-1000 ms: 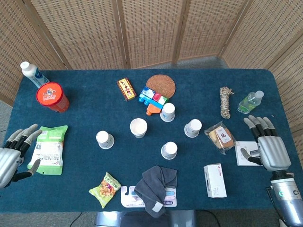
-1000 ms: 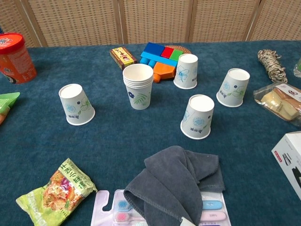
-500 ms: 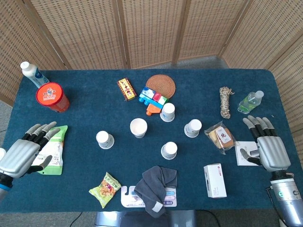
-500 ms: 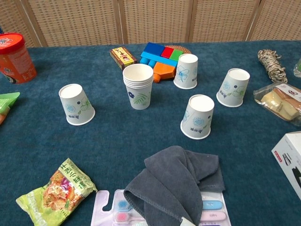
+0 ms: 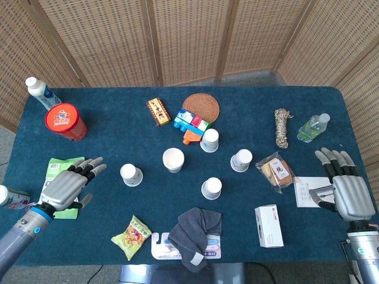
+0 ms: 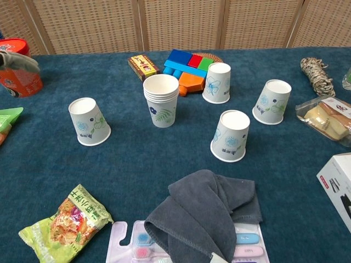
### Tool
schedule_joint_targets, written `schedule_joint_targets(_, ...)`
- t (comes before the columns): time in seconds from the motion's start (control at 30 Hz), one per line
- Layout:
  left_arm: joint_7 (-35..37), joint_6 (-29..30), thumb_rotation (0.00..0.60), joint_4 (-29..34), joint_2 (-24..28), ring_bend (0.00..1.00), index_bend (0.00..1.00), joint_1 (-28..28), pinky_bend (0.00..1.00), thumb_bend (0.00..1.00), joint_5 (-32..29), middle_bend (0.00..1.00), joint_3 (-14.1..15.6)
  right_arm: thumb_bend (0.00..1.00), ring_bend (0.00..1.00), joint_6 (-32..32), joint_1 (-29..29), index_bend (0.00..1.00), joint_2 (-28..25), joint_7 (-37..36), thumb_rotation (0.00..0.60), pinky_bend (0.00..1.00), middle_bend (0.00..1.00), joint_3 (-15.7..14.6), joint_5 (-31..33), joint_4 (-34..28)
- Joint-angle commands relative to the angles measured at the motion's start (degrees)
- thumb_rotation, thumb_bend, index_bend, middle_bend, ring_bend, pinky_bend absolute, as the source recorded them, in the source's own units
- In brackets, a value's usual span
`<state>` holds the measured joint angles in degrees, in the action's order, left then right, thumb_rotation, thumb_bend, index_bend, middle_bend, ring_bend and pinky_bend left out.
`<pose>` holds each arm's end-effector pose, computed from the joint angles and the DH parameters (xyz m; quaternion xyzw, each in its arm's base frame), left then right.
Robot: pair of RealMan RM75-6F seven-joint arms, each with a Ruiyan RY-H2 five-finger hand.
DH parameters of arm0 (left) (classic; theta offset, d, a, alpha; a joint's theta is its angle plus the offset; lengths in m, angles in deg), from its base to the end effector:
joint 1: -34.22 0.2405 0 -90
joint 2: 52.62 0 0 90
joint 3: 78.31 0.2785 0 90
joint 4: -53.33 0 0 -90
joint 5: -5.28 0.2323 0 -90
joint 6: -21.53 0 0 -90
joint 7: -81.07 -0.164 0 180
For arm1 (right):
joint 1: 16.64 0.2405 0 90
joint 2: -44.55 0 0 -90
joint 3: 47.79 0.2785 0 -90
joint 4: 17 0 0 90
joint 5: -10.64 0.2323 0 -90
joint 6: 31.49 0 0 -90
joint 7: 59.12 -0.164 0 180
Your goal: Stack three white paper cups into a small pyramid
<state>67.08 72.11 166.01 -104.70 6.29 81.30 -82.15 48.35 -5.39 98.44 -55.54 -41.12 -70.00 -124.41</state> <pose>-0.2259 0.2830 0.1022 -0.7802 -0.3909 -0.2649 0.4104 -0.2788 -0.2472 0.1820 0.6011 -0.3877 0.4105 0.5655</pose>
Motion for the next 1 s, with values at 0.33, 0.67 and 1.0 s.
schedule_joint_targets(0.33,-2.29,-4.31,0.6,-6.97,-9.37,0.0,0.0,-6.23,0.1,0.49,-7.55,0.0,-1.48,0.33,0.0,1.19,-1.57,0.07,-1.19,-1.7,0.6,0.0,0.0,-0.16,0.11,0.13)
schedule_joint_targets(0.67,-3.14,-7.5,0.6,-12.52,-16.26,0.0,0.0,-11.28,0.12,0.49,-12.52,0.0,-2.23,0.33,0.0,0.82,-1.74,0.07,-1.65,-2.03,0.6,0.0,0.0,0.33,1.33,0.3)
schedule_joint_targets(1.0,-1.13,-9.09,0.6,-18.25,-22.27,0.0,0.0,-14.29,0.24,0.49,-14.68,0.0,-2.31,0.33,0.0,0.7,-1.94,0.07,-2.95,-1.54,0.6,0.0,0.0,0.83,2.37,-0.81)
